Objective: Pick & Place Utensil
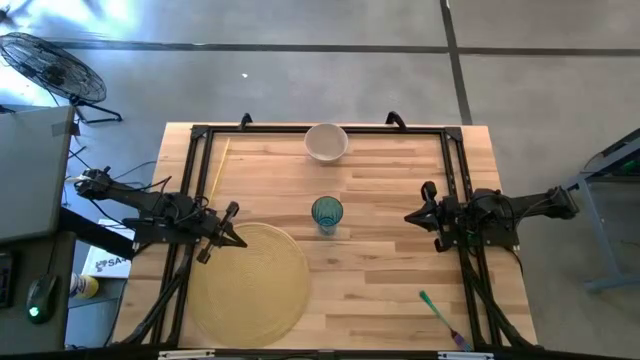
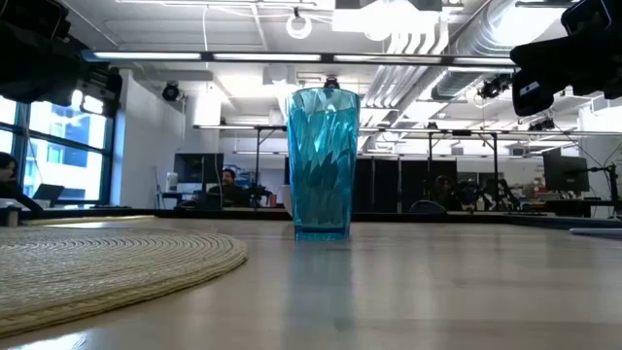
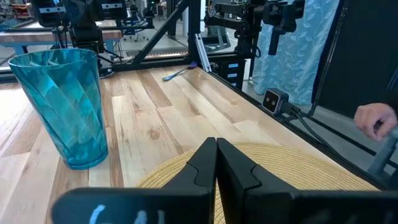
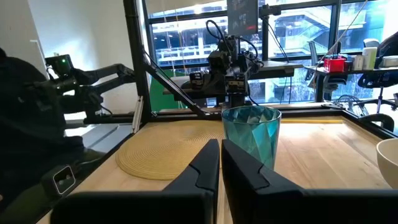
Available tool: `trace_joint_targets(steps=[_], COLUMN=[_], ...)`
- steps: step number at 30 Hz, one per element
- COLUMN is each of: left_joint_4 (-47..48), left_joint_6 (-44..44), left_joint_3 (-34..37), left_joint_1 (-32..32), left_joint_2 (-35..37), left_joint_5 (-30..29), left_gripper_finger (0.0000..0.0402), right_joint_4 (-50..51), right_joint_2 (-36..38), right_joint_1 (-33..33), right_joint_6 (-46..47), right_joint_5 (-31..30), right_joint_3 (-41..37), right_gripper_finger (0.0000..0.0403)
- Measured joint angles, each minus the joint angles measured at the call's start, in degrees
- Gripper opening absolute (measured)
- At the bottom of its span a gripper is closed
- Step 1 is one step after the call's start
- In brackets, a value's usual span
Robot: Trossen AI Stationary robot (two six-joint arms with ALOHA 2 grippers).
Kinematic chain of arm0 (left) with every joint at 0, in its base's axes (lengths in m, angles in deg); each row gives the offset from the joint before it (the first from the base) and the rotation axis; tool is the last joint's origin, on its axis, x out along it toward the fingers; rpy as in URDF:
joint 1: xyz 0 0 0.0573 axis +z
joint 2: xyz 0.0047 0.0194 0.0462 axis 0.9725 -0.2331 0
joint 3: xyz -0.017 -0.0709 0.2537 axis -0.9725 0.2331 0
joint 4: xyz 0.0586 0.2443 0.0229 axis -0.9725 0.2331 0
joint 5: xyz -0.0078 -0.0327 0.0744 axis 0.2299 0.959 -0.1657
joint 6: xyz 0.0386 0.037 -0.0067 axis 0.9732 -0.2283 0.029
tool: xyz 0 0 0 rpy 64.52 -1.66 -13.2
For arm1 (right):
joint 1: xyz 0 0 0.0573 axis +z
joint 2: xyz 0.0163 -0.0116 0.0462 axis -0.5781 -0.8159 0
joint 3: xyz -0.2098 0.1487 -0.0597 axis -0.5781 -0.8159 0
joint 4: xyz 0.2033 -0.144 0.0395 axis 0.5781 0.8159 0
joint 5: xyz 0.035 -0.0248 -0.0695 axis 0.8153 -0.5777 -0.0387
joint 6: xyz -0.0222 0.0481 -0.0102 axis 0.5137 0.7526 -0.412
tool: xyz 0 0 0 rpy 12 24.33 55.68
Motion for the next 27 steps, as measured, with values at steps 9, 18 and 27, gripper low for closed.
trace_joint_targets(steps=[9, 18, 27], left_joint_4=[0.0, -0.9, -2.2], left_joint_6=[0.0, 0.0, -2.2], left_joint_3=[0.0, 0.0, 0.0], left_joint_1=[0.0, 0.0, 0.0], left_joint_2=[0.0, 0.0, 0.1], left_joint_5=[0.0, 0.1, -4.3], left_gripper_finger=[0.0001, 0.0001, 0.0001], right_joint_4=[0.0, 0.0, 0.0], right_joint_2=[0.0, 0.0, 0.0], right_joint_1=[0.0, 0.0, 0.0], right_joint_6=[0.0, 0.0, 0.0], right_joint_5=[0.0, 0.0, 0.0], right_joint_3=[0.0, 0.0, 0.0], right_gripper_finger=[0.0012, 0.0012, 0.0012])
